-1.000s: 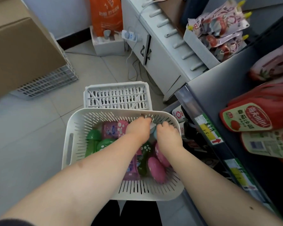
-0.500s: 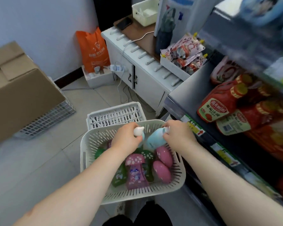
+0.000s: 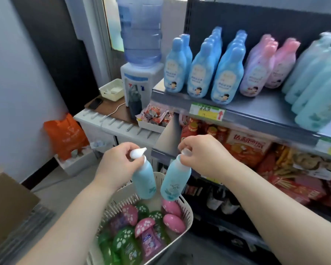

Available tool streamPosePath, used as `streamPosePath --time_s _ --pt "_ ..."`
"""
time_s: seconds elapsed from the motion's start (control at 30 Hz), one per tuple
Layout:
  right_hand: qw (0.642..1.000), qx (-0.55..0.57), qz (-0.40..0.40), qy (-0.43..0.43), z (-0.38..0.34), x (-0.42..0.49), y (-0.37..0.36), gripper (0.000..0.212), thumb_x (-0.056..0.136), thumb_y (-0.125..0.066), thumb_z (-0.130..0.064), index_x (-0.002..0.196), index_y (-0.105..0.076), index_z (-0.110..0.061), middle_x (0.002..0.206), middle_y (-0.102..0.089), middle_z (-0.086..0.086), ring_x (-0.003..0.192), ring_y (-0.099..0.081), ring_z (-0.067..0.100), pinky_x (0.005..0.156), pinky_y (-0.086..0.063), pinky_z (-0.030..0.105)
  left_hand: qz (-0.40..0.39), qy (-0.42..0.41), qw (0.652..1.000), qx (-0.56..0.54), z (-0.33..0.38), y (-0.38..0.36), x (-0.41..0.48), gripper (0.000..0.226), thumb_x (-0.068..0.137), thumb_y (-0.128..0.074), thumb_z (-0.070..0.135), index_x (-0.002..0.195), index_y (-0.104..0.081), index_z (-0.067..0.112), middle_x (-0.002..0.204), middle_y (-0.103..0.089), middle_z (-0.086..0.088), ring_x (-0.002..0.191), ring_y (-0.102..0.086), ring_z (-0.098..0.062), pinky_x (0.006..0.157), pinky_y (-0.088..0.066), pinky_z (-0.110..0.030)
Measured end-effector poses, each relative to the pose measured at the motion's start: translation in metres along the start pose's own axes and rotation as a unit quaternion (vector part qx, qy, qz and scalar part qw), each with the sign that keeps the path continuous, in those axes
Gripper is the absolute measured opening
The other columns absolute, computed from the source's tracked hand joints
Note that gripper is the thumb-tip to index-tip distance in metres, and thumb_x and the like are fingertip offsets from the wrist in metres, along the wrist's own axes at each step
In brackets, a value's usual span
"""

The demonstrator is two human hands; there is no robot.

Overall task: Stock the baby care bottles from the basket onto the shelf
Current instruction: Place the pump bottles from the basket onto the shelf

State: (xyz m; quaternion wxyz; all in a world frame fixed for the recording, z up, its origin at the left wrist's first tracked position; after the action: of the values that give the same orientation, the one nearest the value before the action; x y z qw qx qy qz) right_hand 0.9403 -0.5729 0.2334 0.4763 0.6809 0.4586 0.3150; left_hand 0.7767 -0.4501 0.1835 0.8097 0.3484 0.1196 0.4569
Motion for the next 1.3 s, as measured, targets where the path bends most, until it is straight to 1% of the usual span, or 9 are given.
streamPosePath --time_s 0.23,0.47,0.53,0.6,0.7,0.73,0.87,1.07,1.3 --pt "0.996 -0.023 0.085 0.010 0.005 -0.048 0.100 0.028 0.086 -0.059 -0.026 0.112 -0.069 -0.023 0.104 -0.067 -0.004 0.085 -0.057 0.013 0.078 -0.050 0.028 0.004 -0.116 0.993 -0.034 0.114 0.021 0.003 0.013 0.078 -0.072 0.024 0.090 -0.069 0.027 0.084 -0.069 0.009 0.080 -0.062 -0.012 0.069 -0.047 -0.027" --pt "0.987 -0.028 0.158 0.013 0.040 -0.074 0.188 0.028 0.083 -0.060 -0.018 0.107 -0.073 -0.020 0.074 -0.059 -0.015 0.066 -0.054 0.003 0.067 -0.045 0.015 -0.021 -0.206 0.974 -0.089 0.206 0.014 0.007 0.005 0.081 -0.072 0.027 0.085 -0.069 0.028 0.080 -0.072 0.010 0.076 -0.066 -0.010 0.072 -0.052 -0.034" --pt "0.984 -0.046 0.173 0.013 0.051 -0.073 0.212 0.025 0.083 -0.060 -0.017 0.104 -0.073 -0.020 0.079 -0.062 -0.013 0.077 -0.058 0.004 0.082 -0.046 0.015 -0.022 -0.218 0.970 -0.104 0.231 0.009 0.010 0.005 0.082 -0.071 0.023 0.085 -0.070 0.027 0.077 -0.072 0.010 0.071 -0.064 -0.006 0.068 -0.051 -0.031" --pt "0.979 -0.060 0.195 0.009 0.063 -0.071 0.239 0.023 0.083 -0.062 -0.019 0.103 -0.073 -0.022 0.090 -0.066 -0.005 0.090 -0.060 0.016 0.097 -0.045 0.028 -0.021 -0.222 0.968 -0.119 0.253 0.003 0.015 0.004 0.082 -0.071 0.024 0.084 -0.070 0.026 0.074 -0.071 0.012 0.067 -0.064 -0.005 0.066 -0.053 -0.035" --pt "0.973 -0.051 0.224 0.015 0.084 -0.063 0.278 0.021 0.081 -0.062 -0.019 0.098 -0.073 -0.022 0.070 -0.055 -0.018 0.065 -0.054 0.005 0.060 -0.044 0.014 -0.017 -0.235 0.963 -0.129 0.287 -0.005 0.024 0.015 0.077 -0.071 0.037 0.087 -0.070 0.026 0.080 -0.073 0.007 0.077 -0.069 -0.014 0.074 -0.057 -0.044" --pt "0.972 -0.055 0.230 0.016 0.090 -0.059 0.289 0.021 0.081 -0.061 -0.018 0.097 -0.073 -0.022 0.069 -0.054 -0.019 0.063 -0.053 0.004 0.056 -0.042 0.013 -0.011 -0.241 0.962 -0.125 0.297 -0.008 0.027 0.016 0.075 -0.069 0.038 0.086 -0.070 0.026 0.081 -0.073 0.007 0.079 -0.069 -0.015 0.076 -0.056 -0.043" --pt "0.971 -0.067 0.228 0.027 0.109 -0.036 0.319 0.020 0.082 -0.059 -0.015 0.096 -0.072 -0.019 0.079 -0.063 -0.009 0.071 -0.059 0.012 0.061 -0.044 0.018 0.019 -0.264 0.959 -0.102 0.331 -0.019 0.041 0.005 0.084 -0.070 0.024 0.082 -0.067 0.027 0.083 -0.071 0.006 0.080 -0.066 -0.014 0.072 -0.050 -0.028" --pt "0.976 -0.107 0.188 0.020 0.138 0.009 0.327 0.021 0.082 -0.059 -0.015 0.097 -0.073 -0.013 0.093 -0.069 0.002 0.086 -0.065 0.023 0.076 -0.056 0.032 0.042 -0.249 0.963 -0.093 0.358 -0.035 0.061 0.004 0.084 -0.069 0.025 0.087 -0.067 0.024 0.088 -0.071 0.003 0.084 -0.065 -0.015 0.076 -0.050 -0.031" --pt "0.981 -0.135 0.140 -0.006 0.172 0.052 0.313 0.021 0.079 -0.059 -0.016 0.091 -0.073 -0.007 0.092 -0.071 0.014 0.068 -0.058 0.021 0.067 -0.056 0.035 0.030 -0.251 0.964 -0.080 0.382 -0.057 0.083 0.006 0.086 -0.065 0.021 0.091 -0.069 0.021 0.088 -0.070 0.001 0.085 -0.064 -0.016 0.075 -0.049 -0.027"
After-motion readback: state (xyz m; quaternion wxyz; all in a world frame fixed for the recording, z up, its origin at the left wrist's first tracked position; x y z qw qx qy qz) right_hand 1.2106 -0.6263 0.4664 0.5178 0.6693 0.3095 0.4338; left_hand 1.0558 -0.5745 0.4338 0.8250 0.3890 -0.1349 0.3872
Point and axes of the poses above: each hand's wrist, its own x-axis towards the middle knuckle, its own y-axis out of the back of the hand, z = x × y, the point moved 8 cm from there along x, towards the middle knuckle
